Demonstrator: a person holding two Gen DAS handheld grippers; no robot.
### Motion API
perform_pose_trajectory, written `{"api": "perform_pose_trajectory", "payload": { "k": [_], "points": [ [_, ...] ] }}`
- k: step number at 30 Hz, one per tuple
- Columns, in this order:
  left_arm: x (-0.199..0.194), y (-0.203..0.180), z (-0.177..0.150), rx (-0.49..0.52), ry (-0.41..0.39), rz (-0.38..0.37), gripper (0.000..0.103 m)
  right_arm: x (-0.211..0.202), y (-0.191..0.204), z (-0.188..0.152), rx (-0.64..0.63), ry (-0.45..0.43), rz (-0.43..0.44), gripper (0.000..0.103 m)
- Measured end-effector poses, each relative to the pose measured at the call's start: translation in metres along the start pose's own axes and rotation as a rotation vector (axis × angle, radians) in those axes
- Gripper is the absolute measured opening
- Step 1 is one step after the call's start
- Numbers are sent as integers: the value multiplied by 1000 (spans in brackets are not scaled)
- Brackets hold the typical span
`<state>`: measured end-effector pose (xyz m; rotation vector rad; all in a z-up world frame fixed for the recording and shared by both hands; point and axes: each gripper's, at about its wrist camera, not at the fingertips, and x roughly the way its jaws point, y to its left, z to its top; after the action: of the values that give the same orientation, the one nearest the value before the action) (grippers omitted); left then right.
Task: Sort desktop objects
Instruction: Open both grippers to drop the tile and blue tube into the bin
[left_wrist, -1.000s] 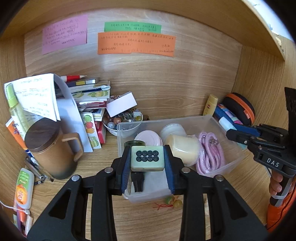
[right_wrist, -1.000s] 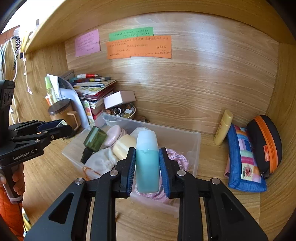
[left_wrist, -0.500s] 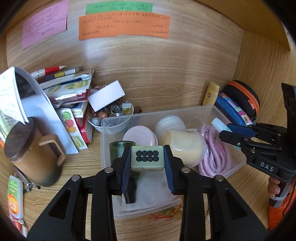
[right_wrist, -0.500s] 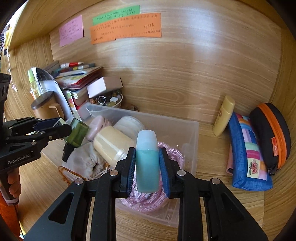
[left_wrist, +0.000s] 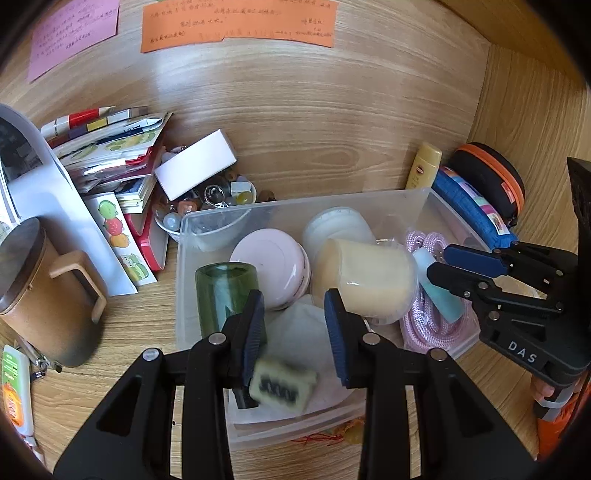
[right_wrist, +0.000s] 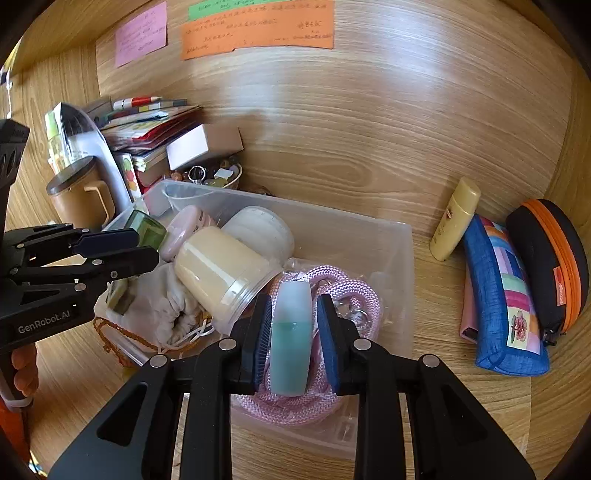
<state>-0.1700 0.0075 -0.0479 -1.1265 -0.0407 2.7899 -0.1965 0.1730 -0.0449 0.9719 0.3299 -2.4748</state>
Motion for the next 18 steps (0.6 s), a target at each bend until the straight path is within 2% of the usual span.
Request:
{"api": "perform_pose_trajectory", "payload": {
  "k": [3, 6, 11, 13, 18],
  "points": [
    [-2, -1, -1, 2, 0, -10, 33, 0, 5, -1, -20, -1, -8, 23],
    [-3, -1, 0, 0, -1, -15, 39, -2, 9, -2, -35, -4, -18, 27],
    [-11, -4, 1, 7, -21, -11, 45, -7, 14, -1, -49, -29, -39, 44],
    [-14, -4, 1, 9, -30, -3, 54, -9, 15, 0, -52, -38, -45, 48],
    [-27, -6, -1, 20, -60, 35, 68, -16, 16, 2, -47, -51, -63, 58]
  ]
}}
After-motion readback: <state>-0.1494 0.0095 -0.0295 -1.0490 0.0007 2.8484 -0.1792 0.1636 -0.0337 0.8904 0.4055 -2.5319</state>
